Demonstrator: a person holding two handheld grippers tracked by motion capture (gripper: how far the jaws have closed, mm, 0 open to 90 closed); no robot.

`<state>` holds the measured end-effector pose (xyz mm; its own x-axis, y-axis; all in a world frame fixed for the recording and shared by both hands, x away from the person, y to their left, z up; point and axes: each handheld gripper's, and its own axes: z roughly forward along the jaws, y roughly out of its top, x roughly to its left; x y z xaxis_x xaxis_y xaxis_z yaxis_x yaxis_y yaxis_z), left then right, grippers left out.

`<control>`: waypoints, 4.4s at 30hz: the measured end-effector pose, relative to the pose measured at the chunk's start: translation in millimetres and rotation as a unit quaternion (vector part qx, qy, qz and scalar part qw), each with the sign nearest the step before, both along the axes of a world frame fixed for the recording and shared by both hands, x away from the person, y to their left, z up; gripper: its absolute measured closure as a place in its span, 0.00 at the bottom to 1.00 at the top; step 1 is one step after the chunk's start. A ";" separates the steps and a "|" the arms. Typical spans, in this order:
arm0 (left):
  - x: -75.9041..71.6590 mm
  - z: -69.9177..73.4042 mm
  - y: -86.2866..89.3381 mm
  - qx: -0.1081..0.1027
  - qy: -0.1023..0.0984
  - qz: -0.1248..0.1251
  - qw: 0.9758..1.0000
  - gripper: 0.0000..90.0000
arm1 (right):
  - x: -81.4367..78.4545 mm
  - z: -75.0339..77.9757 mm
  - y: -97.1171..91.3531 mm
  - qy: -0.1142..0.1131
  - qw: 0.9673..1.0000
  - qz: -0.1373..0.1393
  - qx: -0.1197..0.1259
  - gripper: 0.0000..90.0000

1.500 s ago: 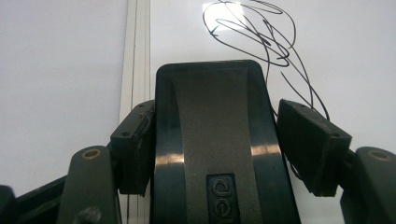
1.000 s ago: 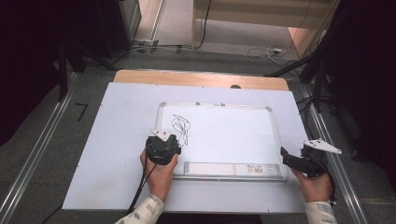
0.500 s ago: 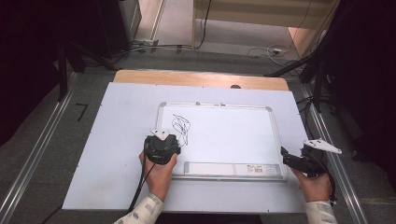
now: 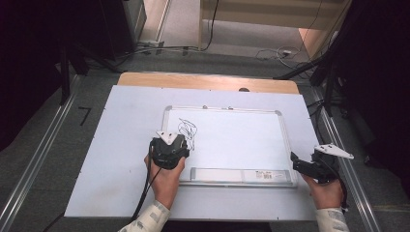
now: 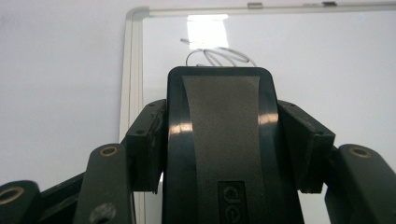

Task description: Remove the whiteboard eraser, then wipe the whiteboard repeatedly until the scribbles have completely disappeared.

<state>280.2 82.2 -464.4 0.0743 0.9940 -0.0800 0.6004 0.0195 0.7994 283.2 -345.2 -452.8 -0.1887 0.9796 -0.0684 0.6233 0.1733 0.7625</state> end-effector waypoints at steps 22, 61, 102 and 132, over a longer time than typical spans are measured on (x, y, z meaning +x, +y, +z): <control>12.7 5.5 19.9 -0.026 0.004 0.023 0.999 0.45 | 5.1 -0.7 5.1 0.003 1.000 0.010 -0.001 0.15; 51.0 3.9 27.9 -0.040 0.028 0.022 0.999 0.45 | 4.4 -1.0 5.8 0.004 1.000 0.009 0.000 0.15; 104.1 -9.3 26.7 -0.031 0.046 0.038 0.998 0.45 | 3.3 -0.8 3.5 0.005 1.000 0.006 0.004 0.15; 133.7 -25.0 15.9 0.020 0.064 0.053 0.996 0.45 | 3.3 -0.8 2.1 0.002 1.000 0.009 0.005 0.15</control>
